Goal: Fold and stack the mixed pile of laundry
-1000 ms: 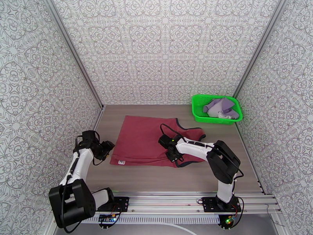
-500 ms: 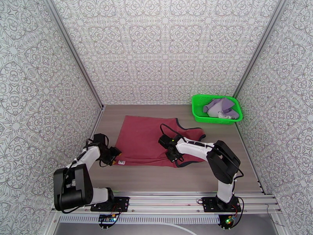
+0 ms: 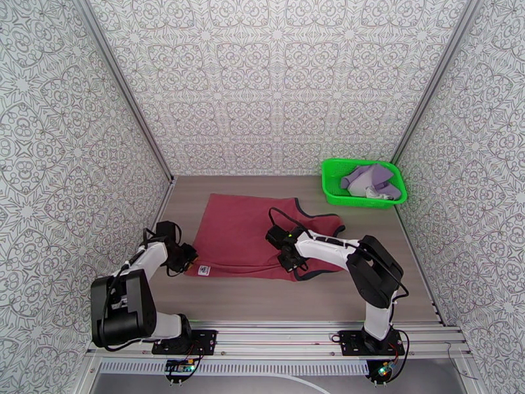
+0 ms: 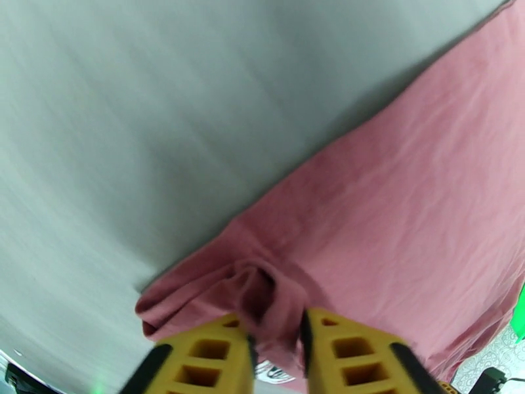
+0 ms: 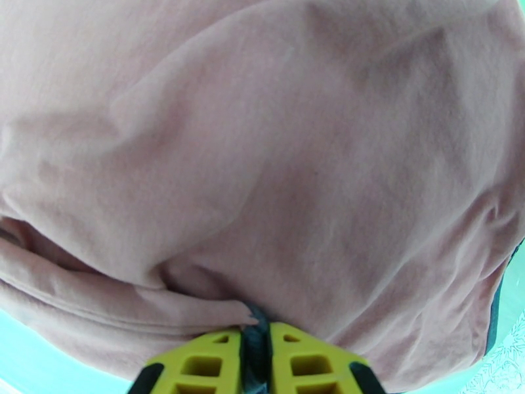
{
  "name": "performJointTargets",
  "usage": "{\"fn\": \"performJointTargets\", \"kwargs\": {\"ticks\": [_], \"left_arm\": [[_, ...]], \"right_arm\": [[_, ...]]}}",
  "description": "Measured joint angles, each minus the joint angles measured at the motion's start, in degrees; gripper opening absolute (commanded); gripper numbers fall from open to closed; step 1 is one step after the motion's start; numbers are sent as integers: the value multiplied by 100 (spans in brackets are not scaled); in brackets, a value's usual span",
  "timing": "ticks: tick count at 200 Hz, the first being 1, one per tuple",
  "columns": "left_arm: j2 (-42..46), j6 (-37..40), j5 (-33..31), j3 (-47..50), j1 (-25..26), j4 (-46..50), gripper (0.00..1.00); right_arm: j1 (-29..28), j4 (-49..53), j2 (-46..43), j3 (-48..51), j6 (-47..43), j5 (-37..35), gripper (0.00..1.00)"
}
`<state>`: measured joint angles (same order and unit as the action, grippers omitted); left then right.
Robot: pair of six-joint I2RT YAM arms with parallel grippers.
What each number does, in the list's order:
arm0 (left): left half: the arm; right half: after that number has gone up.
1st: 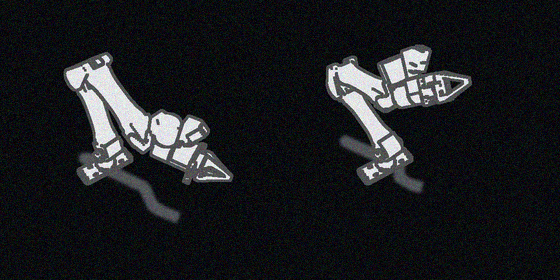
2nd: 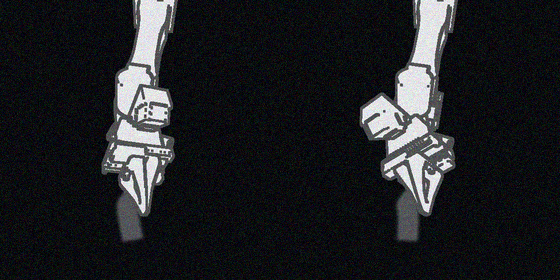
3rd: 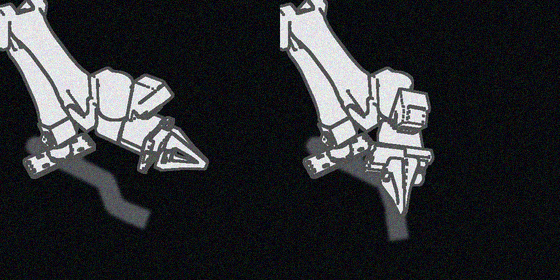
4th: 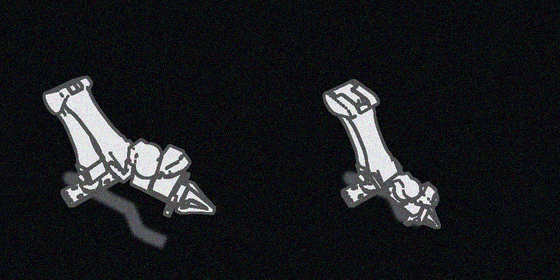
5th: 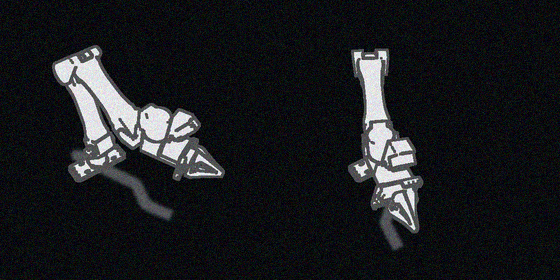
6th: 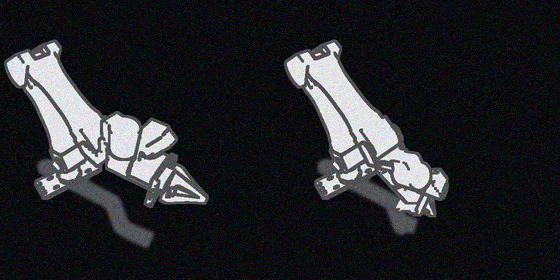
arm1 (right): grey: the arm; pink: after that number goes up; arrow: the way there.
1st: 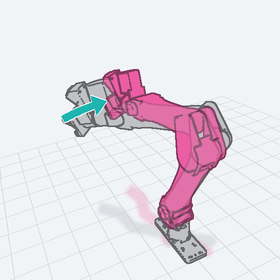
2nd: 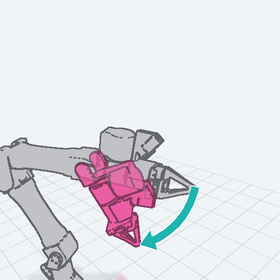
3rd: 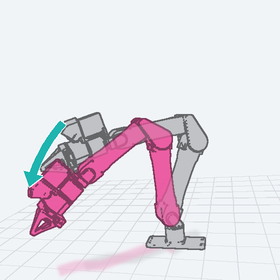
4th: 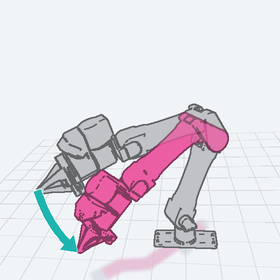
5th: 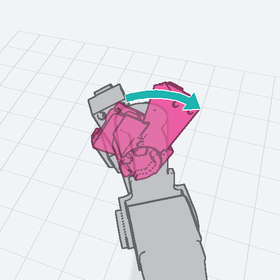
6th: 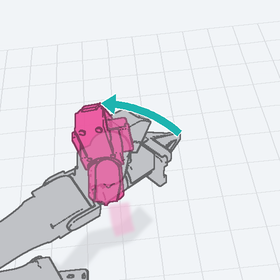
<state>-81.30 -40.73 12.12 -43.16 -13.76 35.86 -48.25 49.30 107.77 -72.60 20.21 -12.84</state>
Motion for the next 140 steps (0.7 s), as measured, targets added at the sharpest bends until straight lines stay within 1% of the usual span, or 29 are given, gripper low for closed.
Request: {"fn": "performJointTargets", "kwargs": {"ticks": [10,58,105,140], "left_arm": [[-22,-15,-4,-42,0,-17,0],[-186,-46,0,-186,-13,-52,0],[-243,-44,2,-437,-76,-48,0],[-273,-44,9,-586,-76,-44,0]], "right_arm": [[0,-2,0,0,0,2,15],[0,0,0,0,22,2,15],[0,2,-13,0,127,-2,12],[0,59,-216,0,151,-7,12]]}}
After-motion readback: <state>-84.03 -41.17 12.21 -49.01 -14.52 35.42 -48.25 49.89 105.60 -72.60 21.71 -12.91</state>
